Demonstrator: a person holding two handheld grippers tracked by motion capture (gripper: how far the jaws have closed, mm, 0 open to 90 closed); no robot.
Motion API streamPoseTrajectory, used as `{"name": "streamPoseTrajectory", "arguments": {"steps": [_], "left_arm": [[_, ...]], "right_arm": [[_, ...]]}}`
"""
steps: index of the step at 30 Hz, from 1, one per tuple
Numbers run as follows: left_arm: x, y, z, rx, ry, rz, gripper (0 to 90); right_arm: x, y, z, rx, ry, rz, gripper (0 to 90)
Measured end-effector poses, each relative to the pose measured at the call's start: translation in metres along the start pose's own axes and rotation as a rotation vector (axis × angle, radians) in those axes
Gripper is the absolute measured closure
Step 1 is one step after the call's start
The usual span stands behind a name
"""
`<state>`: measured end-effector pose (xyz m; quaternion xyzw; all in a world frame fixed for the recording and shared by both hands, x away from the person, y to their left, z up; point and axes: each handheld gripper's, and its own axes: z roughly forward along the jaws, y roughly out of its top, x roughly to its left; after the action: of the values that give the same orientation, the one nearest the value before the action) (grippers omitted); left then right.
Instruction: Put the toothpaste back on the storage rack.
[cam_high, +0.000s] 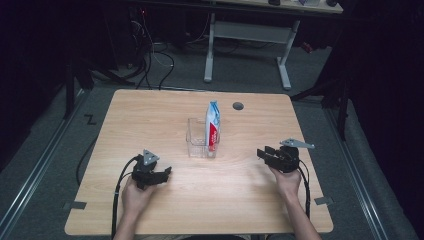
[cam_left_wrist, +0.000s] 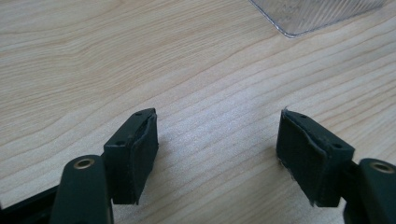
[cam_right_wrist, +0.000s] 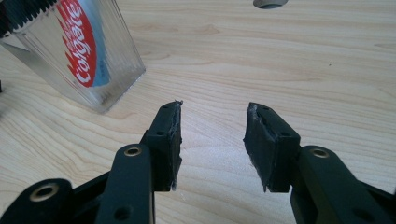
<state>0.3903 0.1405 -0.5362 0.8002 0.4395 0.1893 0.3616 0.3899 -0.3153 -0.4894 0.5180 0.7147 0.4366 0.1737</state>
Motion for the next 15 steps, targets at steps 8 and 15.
{"name": "streamPoseTrajectory", "arguments": {"steps": [8,15], "left_arm": [[0.0,0.0,0.0,0.001,0.0,0.0,29.9],[0.0,0.0,0.0,0.0,0.0,0.0,29.9]], "right_arm": [[-0.001,-0.006,0.005,0.023,-0.008,0.003,55.7],[0.002,-0.008,0.011,0.036,-0.015,-0.012,55.5]]}}
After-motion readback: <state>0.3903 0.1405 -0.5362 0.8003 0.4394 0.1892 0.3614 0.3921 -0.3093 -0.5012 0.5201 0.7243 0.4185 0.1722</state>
